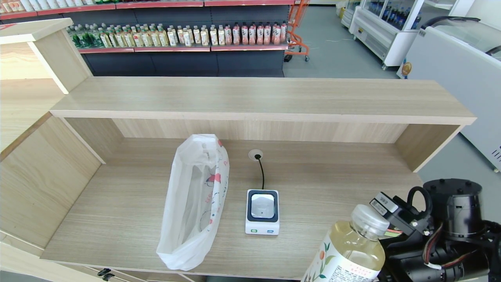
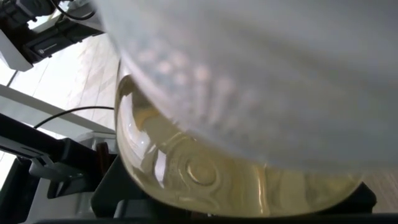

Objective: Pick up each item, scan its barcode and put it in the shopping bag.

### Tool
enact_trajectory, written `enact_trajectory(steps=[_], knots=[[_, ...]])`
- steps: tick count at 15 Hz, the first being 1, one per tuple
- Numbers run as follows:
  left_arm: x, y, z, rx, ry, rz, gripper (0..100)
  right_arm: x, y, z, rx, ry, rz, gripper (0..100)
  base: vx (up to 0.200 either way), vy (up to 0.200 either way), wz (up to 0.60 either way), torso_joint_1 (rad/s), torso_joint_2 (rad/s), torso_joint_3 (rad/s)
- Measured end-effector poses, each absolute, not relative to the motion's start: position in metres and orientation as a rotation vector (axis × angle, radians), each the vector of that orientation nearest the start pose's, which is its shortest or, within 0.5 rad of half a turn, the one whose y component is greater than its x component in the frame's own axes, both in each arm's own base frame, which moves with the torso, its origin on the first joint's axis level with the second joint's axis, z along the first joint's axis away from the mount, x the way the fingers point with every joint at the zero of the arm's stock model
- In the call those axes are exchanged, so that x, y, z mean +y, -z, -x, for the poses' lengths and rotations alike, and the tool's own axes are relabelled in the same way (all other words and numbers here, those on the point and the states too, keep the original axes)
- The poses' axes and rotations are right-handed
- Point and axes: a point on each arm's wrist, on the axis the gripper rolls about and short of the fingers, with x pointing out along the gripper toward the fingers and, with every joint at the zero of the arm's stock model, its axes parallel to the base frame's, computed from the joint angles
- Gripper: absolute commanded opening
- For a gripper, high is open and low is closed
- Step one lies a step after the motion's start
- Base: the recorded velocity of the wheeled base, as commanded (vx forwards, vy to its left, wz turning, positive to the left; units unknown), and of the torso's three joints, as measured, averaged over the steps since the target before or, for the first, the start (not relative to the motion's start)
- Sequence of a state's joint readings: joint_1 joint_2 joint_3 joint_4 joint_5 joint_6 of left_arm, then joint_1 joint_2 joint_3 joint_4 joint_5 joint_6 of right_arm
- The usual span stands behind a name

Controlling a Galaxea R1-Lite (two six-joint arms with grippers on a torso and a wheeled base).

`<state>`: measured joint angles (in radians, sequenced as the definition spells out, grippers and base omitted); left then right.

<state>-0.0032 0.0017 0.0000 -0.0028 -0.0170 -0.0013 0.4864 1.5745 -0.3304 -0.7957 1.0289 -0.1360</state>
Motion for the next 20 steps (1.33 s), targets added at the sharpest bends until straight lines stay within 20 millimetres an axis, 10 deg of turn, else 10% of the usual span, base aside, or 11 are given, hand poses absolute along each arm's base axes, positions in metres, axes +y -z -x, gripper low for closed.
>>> enact_trajectory(steps=[13,20], knots=[[0.000,-0.076,0.023,-0.001,0.021,0.001,100,0.118,-0.117,-0.177,0.348,-1.518,0.018,0,0.000,0.000,0.00,0.000,0.00,0.000],[0.000,-0.076,0.023,-0.001,0.020,0.001,100,0.112,-0.126,-0.195,0.070,-1.122,0.468,0,0.000,0.000,0.00,0.000,0.00,0.000]])
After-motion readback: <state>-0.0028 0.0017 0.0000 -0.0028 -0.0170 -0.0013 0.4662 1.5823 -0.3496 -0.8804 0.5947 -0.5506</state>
